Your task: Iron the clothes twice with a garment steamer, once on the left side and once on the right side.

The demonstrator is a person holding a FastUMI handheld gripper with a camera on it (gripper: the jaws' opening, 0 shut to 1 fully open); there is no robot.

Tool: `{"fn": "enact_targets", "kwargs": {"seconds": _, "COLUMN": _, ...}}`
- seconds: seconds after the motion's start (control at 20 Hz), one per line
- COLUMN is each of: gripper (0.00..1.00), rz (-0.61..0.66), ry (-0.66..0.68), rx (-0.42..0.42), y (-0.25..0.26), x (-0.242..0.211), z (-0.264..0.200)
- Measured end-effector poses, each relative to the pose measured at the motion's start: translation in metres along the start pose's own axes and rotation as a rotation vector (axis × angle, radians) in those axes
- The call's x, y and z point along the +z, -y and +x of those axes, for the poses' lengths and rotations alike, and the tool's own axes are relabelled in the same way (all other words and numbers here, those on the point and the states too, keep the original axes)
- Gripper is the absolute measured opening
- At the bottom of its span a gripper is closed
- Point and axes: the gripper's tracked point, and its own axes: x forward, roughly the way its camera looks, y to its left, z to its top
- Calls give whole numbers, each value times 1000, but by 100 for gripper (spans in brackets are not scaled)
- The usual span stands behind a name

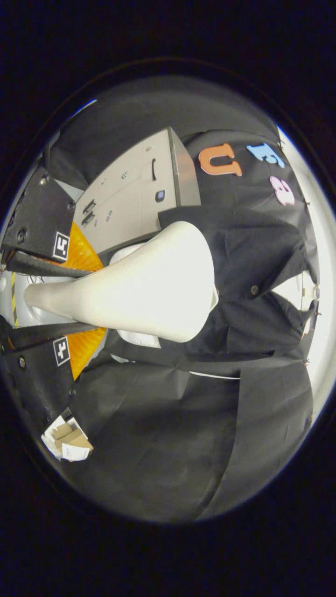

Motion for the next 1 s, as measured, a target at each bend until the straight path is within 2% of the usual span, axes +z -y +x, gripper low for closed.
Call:
{"fn": "enact_targets", "kwargs": {"seconds": 0.45, "gripper": 46, "rz": -20, "ry": 87, "rx": 76, "y": -38, "x": -1, "z": -107}}
{"fn": "enact_targets", "kwargs": {"seconds": 0.7, "gripper": 46, "rz": -13, "ry": 119, "rx": 80, "y": -35, "x": 1, "z": -140}}
{"fn": "enact_targets", "kwargs": {"seconds": 1.0, "gripper": 46, "rz": -25, "ry": 122, "rx": 79, "y": -37, "x": -14, "z": -155}}
